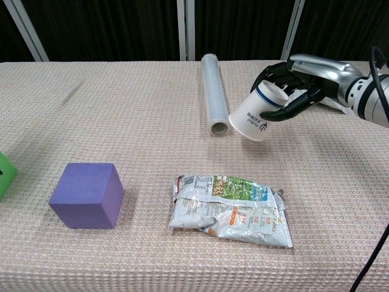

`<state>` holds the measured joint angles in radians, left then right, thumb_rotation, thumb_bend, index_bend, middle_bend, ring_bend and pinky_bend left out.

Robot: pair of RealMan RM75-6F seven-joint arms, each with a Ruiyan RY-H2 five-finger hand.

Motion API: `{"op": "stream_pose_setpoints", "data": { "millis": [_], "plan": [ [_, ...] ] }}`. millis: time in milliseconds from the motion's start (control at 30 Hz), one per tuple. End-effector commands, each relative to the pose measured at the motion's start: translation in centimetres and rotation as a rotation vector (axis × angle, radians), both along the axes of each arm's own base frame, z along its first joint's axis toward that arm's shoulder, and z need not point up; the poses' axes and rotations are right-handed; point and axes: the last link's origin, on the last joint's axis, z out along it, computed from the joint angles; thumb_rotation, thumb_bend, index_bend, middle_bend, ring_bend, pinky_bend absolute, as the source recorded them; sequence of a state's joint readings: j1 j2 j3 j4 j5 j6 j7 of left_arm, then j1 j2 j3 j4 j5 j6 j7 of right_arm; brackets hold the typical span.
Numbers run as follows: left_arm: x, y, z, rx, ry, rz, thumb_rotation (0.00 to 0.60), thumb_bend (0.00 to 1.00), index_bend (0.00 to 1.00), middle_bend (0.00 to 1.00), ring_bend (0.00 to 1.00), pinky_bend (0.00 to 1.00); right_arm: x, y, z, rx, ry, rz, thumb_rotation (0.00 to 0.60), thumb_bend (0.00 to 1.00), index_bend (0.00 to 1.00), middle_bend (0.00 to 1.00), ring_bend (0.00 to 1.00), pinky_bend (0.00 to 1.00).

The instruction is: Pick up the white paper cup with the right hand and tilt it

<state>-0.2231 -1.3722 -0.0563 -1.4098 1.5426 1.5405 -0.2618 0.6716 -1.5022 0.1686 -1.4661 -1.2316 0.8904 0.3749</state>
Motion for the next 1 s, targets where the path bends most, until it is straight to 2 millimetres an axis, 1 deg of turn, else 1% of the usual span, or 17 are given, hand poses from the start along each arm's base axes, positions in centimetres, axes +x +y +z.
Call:
{"op": "stream_pose_setpoints", "data": {
  "millis": [33, 67, 133, 200, 233, 300, 400, 433, 533, 600, 700, 833, 900, 1000],
  "plan": [
    [0.0, -0.1, -0.1, -0.001, -0.002, -0.001, 0.600, 0.00, 0.20, 0.13, 0.05, 0.13, -2.7, 1.1, -2.0, 0.112, -0.184, -0.163, 0.600, 0.26, 0.41, 0.28, 0.19, 0.15],
    [-0.1, -0.2, -0.1, 0.002, -0.005, 0.000, 0.600, 0.00, 0.20, 0.13, 0.05, 0.13, -3.0, 1.1, -2.4, 0.120, -0.193, -0.173, 0.600, 0.26, 0.38, 0.26, 0.16, 0.13],
    [-0.2, -0.3, -0.1, 0.006, -0.011, 0.003, 0.600, 0.00, 0.20, 0.13, 0.05, 0.13, -3.4, 1.1, -2.6, 0.130, -0.202, -0.179, 0.600, 0.25, 0.26, 0.20, 0.09, 0.05],
    [-0.4, -0.4, -0.1, 0.013, -0.009, 0.009, 0.600, 0.00, 0.20, 0.13, 0.05, 0.13, -4.2, 1.2, -2.3, 0.137, -0.173, -0.171, 0.600, 0.24, 0.17, 0.15, 0.05, 0.01],
    [-0.5, -0.4, 0.0, 0.016, -0.003, 0.012, 0.600, 0.00, 0.20, 0.13, 0.05, 0.13, -4.6, 1.3, -2.1, 0.139, -0.141, -0.161, 0.600, 0.24, 0.13, 0.14, 0.05, 0.00],
    [-0.7, -0.6, -0.1, 0.020, -0.003, 0.017, 0.600, 0.00, 0.20, 0.13, 0.05, 0.13, -5.7, 1.4, -1.2, 0.129, -0.048, -0.128, 0.600, 0.23, 0.07, 0.11, 0.03, 0.00],
    [-1.0, -0.9, -0.2, 0.017, -0.009, 0.025, 0.600, 0.00, 0.20, 0.13, 0.05, 0.13, -6.4, 1.6, 0.6, 0.092, 0.077, -0.068, 0.600, 0.21, 0.03, 0.09, 0.01, 0.00],
    [-1.1, -0.9, -0.2, 0.018, -0.010, 0.026, 0.600, 0.00, 0.20, 0.13, 0.05, 0.13, -6.3, 1.6, 1.1, 0.081, 0.108, -0.050, 0.600, 0.20, 0.02, 0.09, 0.01, 0.00],
    [-1.2, -1.2, 0.0, 0.023, -0.014, 0.028, 0.600, 0.00, 0.20, 0.13, 0.05, 0.13, -5.2, 1.5, 2.7, 0.060, 0.209, 0.025, 0.600, 0.16, 0.01, 0.08, 0.00, 0.00],
    [-1.2, -1.3, 0.1, 0.029, -0.017, 0.027, 0.600, 0.00, 0.20, 0.13, 0.05, 0.13, -4.1, 1.2, 3.6, 0.046, 0.315, 0.105, 0.600, 0.13, 0.01, 0.09, 0.00, 0.00],
    [-1.2, -1.6, 0.3, 0.036, -0.015, 0.024, 0.600, 0.00, 0.20, 0.13, 0.05, 0.13, -2.1, 0.8, 4.2, 0.029, 0.486, 0.225, 0.600, 0.10, 0.02, 0.12, 0.00, 0.00],
    [-1.2, -1.9, 0.6, 0.044, -0.018, 0.033, 0.600, 0.00, 0.20, 0.13, 0.05, 0.13, -0.1, 0.2, 3.7, 0.004, 0.661, 0.318, 0.600, 0.09, 0.08, 0.16, 0.01, 0.00],
    [-1.4, -2.1, 0.7, 0.048, -0.022, 0.040, 0.600, 0.00, 0.20, 0.13, 0.05, 0.13, 0.5, -0.1, 2.9, -0.010, 0.743, 0.339, 0.600, 0.09, 0.11, 0.18, 0.02, 0.00],
    [-1.6, -2.4, 0.7, 0.048, -0.021, 0.050, 0.600, 0.00, 0.20, 0.13, 0.05, 0.13, 1.1, -0.5, 1.3, -0.025, 0.821, 0.336, 0.600, 0.09, 0.13, 0.19, 0.03, 0.00]
  ]
}}
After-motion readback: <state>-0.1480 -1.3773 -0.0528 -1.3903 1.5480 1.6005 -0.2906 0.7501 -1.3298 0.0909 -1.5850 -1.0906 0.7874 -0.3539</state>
